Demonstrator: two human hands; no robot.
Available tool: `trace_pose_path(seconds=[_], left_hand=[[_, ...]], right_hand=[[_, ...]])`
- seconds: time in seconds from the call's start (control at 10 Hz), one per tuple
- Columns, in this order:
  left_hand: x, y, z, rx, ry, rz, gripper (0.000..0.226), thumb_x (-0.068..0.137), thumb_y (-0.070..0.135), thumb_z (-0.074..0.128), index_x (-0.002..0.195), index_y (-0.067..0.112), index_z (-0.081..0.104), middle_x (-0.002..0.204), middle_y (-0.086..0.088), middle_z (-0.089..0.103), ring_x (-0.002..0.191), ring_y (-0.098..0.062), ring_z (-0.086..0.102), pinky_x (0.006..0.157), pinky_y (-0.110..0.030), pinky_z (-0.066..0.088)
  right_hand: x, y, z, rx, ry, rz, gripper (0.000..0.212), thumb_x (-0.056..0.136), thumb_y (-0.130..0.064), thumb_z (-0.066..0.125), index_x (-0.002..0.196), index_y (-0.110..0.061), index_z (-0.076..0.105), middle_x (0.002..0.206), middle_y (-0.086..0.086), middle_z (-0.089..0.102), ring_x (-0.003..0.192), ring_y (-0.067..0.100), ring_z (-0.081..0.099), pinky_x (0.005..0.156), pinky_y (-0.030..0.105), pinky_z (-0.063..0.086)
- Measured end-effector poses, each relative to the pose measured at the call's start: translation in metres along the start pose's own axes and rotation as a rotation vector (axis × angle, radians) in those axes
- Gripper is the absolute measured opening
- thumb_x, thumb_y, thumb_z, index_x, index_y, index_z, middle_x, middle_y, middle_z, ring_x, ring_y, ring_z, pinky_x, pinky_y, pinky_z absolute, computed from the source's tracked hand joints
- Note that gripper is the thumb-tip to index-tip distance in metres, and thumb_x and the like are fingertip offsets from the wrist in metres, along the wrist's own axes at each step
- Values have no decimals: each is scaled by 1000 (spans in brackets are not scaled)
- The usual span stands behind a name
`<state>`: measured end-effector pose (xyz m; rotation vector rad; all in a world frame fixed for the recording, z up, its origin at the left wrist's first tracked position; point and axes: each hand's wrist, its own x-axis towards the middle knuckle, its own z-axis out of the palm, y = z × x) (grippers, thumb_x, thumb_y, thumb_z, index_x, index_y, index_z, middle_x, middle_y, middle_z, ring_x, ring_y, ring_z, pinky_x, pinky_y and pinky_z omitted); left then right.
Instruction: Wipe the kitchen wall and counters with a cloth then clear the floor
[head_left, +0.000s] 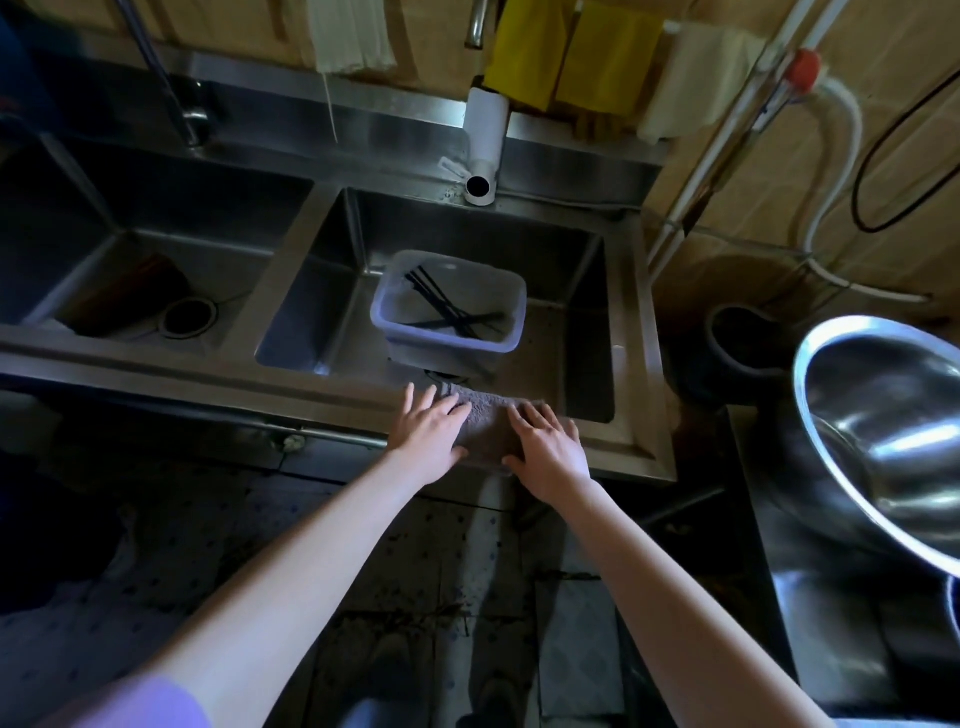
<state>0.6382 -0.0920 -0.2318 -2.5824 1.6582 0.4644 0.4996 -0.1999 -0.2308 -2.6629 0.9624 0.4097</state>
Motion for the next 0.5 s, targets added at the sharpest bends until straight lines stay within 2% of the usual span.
trace_pose_path(seconds=[0.2, 0.5], left_hand=[[1, -2, 2, -16, -25, -10, 69, 91, 46, 52, 149, 27, 21, 157, 2, 20, 145, -29, 11, 115, -51, -6], [-7, -9, 0, -65, 26, -7, 71, 90, 42, 56, 149, 26, 21, 157, -1, 19, 145, -30, 13, 115, -52, -3]], right_hand=[[-2, 0, 7, 12, -19, 15, 73, 94, -39, 49, 152, -24, 7, 159, 3, 12, 147, 25, 8, 117, 45, 7], [-9, 2, -4, 34, 49, 11, 75, 89, -40, 57, 151, -24, 16, 159, 3, 15, 146, 25, 11, 116, 45, 19]])
